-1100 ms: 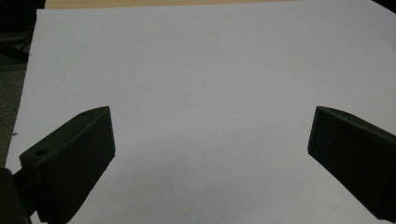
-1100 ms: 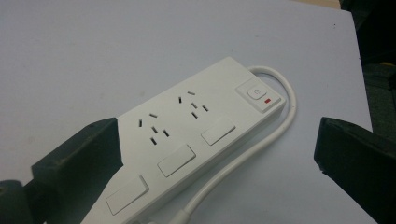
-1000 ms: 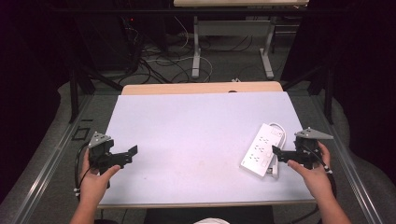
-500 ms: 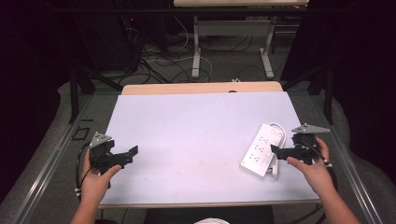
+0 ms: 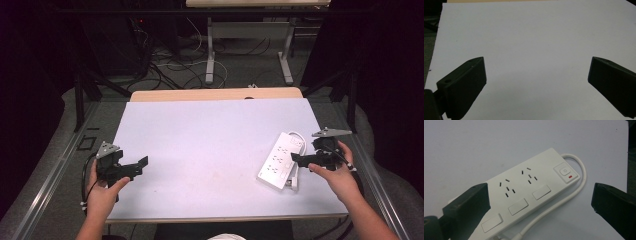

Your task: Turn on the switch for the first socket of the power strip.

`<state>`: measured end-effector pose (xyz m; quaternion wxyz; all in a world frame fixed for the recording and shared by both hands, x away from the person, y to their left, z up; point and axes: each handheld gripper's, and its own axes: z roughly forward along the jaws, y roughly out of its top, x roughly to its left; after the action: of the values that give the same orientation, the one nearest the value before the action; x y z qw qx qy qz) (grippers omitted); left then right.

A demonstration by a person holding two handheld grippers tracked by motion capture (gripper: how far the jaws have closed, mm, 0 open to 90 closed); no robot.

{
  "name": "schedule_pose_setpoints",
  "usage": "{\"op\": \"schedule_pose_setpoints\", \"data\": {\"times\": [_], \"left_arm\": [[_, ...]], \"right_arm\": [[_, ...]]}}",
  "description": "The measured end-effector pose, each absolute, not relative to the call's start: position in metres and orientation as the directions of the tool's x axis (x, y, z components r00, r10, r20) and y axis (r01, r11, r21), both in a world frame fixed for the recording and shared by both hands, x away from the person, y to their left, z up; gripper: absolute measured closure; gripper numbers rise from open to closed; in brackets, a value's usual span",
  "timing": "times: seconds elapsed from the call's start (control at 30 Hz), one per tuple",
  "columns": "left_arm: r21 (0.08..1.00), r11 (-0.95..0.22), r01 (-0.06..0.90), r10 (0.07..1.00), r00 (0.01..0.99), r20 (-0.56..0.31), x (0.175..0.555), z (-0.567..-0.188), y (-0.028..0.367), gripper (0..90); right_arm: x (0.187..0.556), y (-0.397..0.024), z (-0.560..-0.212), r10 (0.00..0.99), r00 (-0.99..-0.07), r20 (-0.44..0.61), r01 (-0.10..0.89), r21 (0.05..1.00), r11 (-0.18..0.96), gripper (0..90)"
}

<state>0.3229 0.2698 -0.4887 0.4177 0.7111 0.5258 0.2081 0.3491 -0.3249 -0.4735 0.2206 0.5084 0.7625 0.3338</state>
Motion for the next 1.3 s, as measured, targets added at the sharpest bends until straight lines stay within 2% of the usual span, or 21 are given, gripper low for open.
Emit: {"op": "schedule_pose_setpoints", "data": {"times": [0.13,0.33,0.4,0.77,1.3], "left_arm": [[0.813,-0.097,0.574,0.922,0.359,-0.143,0.323,-0.489,0.270,1.7],[0.811,-0.097,0.576,0.922,0.359,-0.145,0.323,-0.489,0.269,1.7],[0.810,-0.097,0.578,0.922,0.358,-0.145,0.323,-0.489,0.269,1.7],[0.809,-0.099,0.579,0.924,0.356,-0.142,0.323,-0.489,0.269,1.9],[0.811,-0.097,0.578,0.924,0.356,-0.142,0.323,-0.490,0.270,2.0]], "right_arm": [[0.351,-0.326,-0.473,0.922,-0.388,0.008,0.637,0.725,0.262,3.0],[0.357,-0.331,-0.468,0.921,-0.389,-0.021,0.644,0.709,0.288,15.8],[0.360,-0.333,-0.468,0.922,-0.386,-0.013,0.648,0.708,0.281,16.1],[0.376,-0.336,-0.466,0.920,-0.392,0.020,0.664,0.698,0.268,30.7],[0.399,-0.328,-0.465,0.914,-0.406,-0.005,0.700,0.641,0.314,34.2]]}}
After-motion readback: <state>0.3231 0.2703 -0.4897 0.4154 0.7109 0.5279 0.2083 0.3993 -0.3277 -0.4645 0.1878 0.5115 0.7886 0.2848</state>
